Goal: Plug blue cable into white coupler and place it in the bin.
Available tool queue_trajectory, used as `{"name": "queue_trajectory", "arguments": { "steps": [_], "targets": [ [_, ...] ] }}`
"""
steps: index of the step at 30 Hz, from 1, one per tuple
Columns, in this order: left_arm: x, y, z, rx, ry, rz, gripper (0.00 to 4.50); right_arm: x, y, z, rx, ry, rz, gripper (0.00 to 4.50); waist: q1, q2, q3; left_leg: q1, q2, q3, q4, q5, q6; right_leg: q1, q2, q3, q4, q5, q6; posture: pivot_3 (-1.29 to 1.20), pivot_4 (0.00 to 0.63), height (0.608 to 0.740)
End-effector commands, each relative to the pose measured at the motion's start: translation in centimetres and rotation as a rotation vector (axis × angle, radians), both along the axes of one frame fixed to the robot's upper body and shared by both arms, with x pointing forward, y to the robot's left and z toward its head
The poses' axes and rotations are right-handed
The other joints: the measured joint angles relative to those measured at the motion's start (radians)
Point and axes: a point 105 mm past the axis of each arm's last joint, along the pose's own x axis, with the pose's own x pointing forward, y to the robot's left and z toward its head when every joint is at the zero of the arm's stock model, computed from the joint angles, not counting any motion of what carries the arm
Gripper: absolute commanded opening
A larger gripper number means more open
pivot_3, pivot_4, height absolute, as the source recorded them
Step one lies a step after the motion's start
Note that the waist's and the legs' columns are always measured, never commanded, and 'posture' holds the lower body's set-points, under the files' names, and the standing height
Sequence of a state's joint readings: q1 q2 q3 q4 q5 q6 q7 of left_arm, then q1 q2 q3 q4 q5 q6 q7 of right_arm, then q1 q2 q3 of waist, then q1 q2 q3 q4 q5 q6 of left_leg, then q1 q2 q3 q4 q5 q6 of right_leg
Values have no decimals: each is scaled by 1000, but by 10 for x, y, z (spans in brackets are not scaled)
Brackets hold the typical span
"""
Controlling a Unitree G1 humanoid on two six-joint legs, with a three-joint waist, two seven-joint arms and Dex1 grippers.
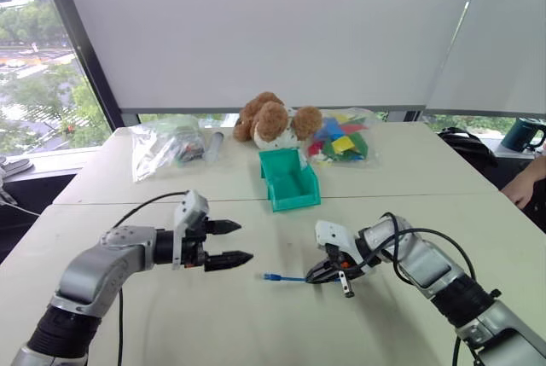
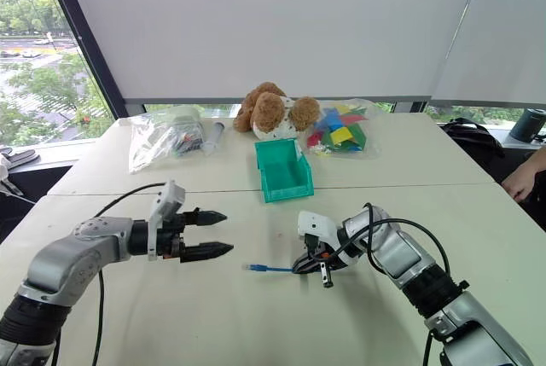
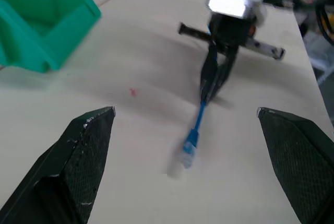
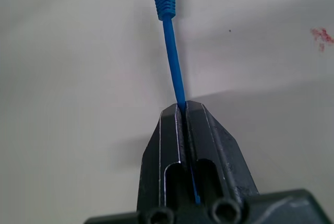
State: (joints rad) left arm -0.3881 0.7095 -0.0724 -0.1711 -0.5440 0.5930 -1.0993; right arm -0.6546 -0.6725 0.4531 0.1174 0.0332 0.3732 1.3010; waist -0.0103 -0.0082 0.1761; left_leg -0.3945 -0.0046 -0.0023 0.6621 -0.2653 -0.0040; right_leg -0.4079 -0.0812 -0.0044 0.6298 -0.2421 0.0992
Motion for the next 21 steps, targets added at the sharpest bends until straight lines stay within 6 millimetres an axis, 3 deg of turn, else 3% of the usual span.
{"name": "queue_trajectory", "arguments": {
  "steps": [1, 7, 13, 21],
  "targets": [
    [-2, -2, -8, 94, -83, -76, 4500, 4, 1, 10, 11, -29, 2, 1350, 1, 0, 0, 0, 0, 0, 0, 0, 0, 0, 0, 0, 0, -1, -1, 0, 150, 740],
    [6, -13, -24, 152, -171, -212, 4500, -5, -2, 41, 81, -96, -16, 4414, 3, 0, 0, -1, 0, 0, 0, 0, 0, -1, 0, 0, 0, -1, -2, 0, 150, 740],
    [19, -26, -42, 192, -209, -308, 4500, -24, -17, 61, 108, -145, -85, 4414, 19, 0, 0, -2, 0, 0, 1, 0, 0, -1, 0, 0, -1, -1, -2, 0, 150, 740],
    [32, -44, -60, 212, -203, -352, 4500, -46, -33, 65, 135, -177, -242, 4414, 25, 0, 0, -7, 0, -1, 2, 0, 0, -4, 0, -1, -1, 0, 0, 0, 150, 740]
  ]
}}
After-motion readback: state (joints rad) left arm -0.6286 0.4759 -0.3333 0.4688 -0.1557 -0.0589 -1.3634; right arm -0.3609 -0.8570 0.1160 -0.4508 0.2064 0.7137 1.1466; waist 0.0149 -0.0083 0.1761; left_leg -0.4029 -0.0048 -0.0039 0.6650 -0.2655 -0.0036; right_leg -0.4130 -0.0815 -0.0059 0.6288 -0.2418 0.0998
